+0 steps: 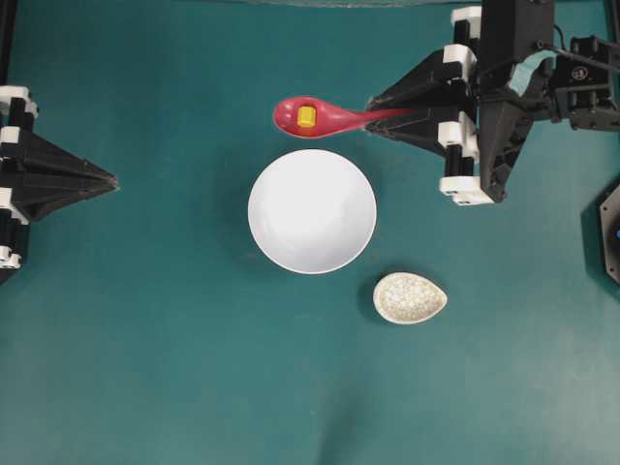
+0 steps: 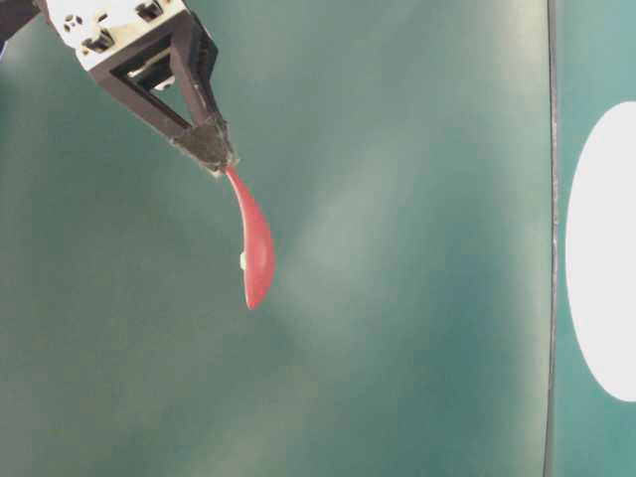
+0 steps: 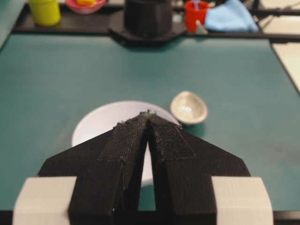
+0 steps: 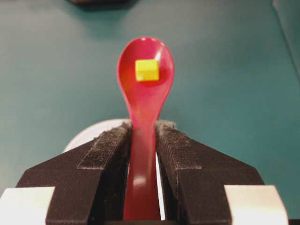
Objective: Scoop the yellow hexagonal prism block from the bowl with a spoon using the right arm.
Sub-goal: 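Hold the spoon level above the table with the block on it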
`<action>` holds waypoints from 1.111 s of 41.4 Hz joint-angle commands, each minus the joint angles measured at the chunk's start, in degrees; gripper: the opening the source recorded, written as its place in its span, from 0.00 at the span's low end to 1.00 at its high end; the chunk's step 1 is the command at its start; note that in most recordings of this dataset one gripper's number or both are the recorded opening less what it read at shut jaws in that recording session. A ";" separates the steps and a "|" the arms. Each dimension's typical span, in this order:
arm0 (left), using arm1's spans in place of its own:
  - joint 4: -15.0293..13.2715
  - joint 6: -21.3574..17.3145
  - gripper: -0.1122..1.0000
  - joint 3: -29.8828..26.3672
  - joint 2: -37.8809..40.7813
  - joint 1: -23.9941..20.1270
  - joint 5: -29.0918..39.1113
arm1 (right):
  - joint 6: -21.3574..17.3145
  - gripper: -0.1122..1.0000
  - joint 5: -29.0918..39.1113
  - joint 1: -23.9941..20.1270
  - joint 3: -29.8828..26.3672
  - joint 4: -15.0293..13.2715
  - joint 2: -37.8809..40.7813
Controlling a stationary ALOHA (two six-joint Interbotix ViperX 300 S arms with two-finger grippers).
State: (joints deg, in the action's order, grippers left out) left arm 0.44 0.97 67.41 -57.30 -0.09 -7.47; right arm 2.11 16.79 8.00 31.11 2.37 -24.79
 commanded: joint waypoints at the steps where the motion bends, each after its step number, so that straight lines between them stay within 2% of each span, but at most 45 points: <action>1: 0.18 -0.09 0.15 -1.67 0.35 -0.09 -0.97 | 0.09 0.32 -0.44 -0.09 -0.70 -0.09 -0.53; 46: 0.09 -0.09 0.15 -1.41 1.41 -0.09 -0.97 | 0.18 0.32 -1.49 -0.09 -0.70 -2.20 -0.53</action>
State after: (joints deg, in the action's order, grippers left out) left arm 0.44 0.97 67.41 -56.43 -0.09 -8.00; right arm 2.20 15.91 8.00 31.11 0.53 -24.70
